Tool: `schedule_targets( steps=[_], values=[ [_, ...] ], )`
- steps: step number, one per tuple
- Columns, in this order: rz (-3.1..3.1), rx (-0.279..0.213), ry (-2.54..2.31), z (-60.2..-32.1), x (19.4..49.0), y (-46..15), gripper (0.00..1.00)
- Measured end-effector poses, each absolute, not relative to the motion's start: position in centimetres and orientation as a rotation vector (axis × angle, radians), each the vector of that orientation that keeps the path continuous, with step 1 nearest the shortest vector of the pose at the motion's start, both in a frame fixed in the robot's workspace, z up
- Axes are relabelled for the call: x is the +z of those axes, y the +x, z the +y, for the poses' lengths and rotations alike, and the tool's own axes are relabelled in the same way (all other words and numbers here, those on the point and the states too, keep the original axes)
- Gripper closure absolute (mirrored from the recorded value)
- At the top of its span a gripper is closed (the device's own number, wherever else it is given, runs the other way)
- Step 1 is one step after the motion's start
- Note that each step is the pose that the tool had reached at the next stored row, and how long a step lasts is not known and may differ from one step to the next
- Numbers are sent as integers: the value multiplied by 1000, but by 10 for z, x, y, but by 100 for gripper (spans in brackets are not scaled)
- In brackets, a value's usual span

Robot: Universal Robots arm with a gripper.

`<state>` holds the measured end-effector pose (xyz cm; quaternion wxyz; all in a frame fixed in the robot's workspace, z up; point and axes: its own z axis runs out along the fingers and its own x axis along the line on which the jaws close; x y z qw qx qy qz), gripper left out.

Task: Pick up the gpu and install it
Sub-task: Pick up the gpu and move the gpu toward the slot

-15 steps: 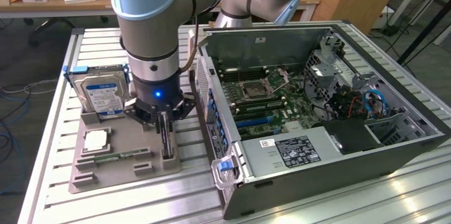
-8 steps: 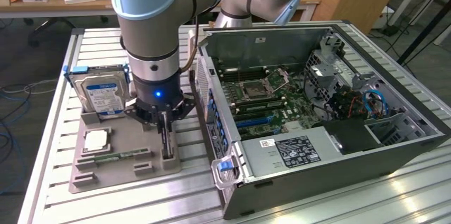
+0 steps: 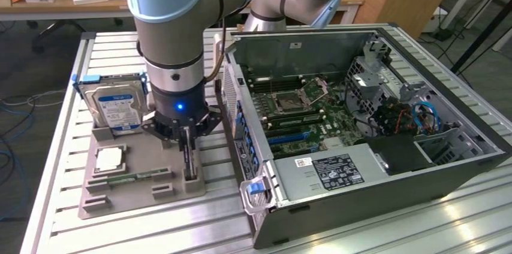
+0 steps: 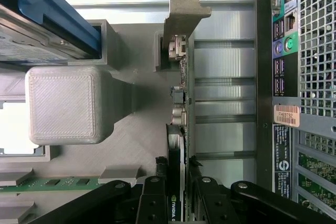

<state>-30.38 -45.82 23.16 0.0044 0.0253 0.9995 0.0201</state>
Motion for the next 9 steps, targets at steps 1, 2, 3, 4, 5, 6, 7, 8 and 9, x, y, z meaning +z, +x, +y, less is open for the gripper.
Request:
schedule_targets(
  steps=[1, 2, 3, 4, 5, 6, 7, 8, 9],
  values=[
    [3131, 63, 79, -458, 232, -304, 74],
    [3131, 63, 79, -458, 232, -304, 74],
    [3131, 63, 79, -458, 232, -304, 74],
    [3132, 63, 79, -458, 232, -303, 74],
    [3133, 63, 79, -458, 232, -303, 74],
    [3133, 63, 79, -458, 232, -303, 74],
    [3133, 63, 79, -458, 232, -303, 74],
    [3133, 63, 79, -458, 232, -303, 74],
    [3133, 63, 79, -458, 232, -303, 74]
  ],
)
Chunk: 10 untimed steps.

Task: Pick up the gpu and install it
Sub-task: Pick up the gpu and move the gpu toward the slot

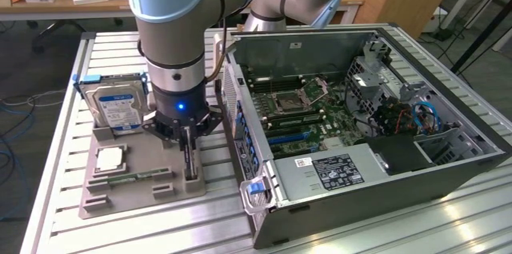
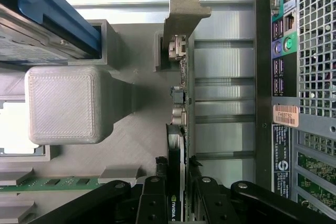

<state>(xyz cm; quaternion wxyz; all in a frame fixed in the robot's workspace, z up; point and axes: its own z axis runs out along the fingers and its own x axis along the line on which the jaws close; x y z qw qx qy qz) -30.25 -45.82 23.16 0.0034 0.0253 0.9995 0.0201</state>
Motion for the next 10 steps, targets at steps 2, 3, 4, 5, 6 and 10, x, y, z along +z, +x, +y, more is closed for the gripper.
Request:
schedule_targets(
  steps=[2, 3, 4, 5, 6, 10],
  values=[
    [3134, 63, 79, -458, 232, -302, 74],
    [3134, 63, 79, -458, 232, -302, 74],
    [3134, 63, 79, -458, 232, -302, 74],
    [3134, 63, 79, -458, 232, -302, 74],
    [3134, 63, 79, -458, 232, -302, 74],
    [3135, 63, 80, -458, 232, -302, 74]
  ],
)
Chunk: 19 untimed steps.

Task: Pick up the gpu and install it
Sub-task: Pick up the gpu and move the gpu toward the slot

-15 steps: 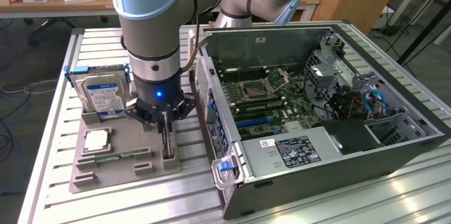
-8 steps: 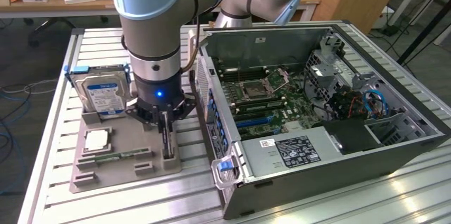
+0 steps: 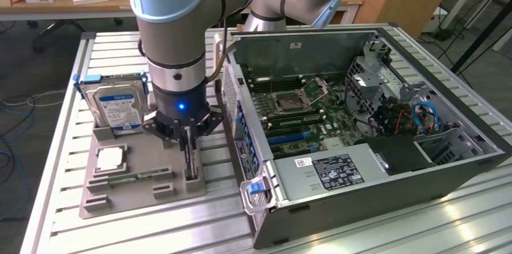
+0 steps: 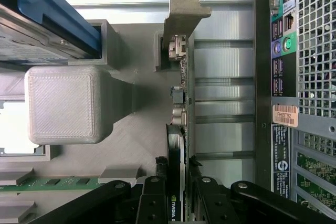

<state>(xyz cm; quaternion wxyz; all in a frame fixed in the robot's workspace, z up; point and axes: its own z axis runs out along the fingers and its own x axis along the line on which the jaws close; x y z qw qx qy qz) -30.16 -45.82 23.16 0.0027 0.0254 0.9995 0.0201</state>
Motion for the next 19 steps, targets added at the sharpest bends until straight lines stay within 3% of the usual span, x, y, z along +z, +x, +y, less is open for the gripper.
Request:
schedule_targets(
  steps=[19],
  values=[
    [3136, 63, 80, -458, 237, -301, 74]
  ],
)
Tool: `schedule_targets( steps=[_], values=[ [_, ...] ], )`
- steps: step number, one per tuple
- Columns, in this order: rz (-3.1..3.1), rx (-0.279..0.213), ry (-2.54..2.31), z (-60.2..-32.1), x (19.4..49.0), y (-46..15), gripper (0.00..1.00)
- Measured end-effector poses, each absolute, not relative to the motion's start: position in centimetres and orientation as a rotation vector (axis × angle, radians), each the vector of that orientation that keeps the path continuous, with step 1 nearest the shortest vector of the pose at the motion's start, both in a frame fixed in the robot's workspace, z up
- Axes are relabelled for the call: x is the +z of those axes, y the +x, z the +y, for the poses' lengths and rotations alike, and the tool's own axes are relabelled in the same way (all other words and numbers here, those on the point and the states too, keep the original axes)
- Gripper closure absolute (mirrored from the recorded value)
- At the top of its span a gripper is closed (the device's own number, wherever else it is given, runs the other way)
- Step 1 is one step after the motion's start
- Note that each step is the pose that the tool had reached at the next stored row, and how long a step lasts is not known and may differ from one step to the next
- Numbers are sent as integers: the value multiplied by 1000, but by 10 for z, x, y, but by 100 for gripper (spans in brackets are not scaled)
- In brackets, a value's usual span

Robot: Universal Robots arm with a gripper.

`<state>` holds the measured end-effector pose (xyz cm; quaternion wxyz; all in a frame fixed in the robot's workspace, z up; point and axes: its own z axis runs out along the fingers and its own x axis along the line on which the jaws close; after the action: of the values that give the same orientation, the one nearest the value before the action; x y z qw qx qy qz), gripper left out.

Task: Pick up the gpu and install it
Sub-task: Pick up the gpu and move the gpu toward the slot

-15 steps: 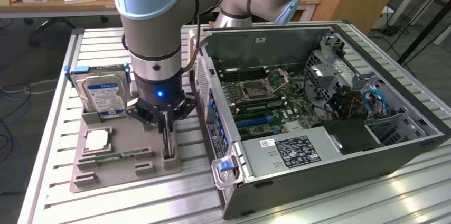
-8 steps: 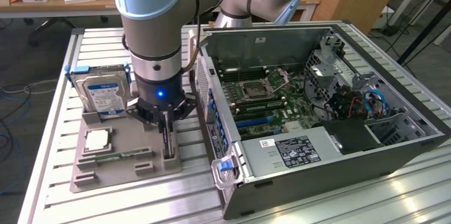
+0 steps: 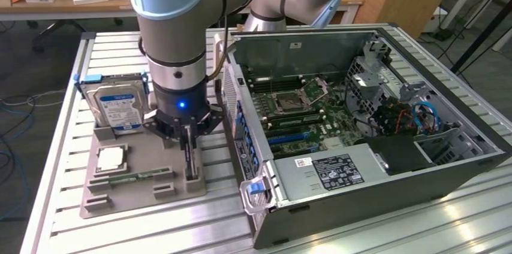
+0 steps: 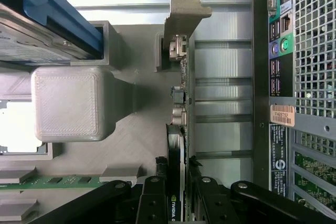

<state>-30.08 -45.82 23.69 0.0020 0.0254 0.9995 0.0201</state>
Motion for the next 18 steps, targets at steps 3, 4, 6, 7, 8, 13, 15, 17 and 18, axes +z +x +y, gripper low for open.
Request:
schedule_targets(
  steps=[3, 4, 6, 7, 8, 13, 15, 17, 18],
  values=[
    [3136, 63, 80, -458, 244, -301, 74],
    [3136, 63, 80, -458, 246, -301, 74],
    [3136, 63, 80, -458, 251, -301, 74],
    [3136, 63, 80, -458, 254, -301, 74],
    [3136, 63, 80, -458, 256, -301, 74],
    [3136, 63, 79, -458, 270, -301, 74],
    [3136, 63, 79, -458, 276, -301, 74],
    [3136, 63, 77, -458, 282, -301, 74],
    [3136, 63, 75, -458, 285, -301, 74]
  ],
)
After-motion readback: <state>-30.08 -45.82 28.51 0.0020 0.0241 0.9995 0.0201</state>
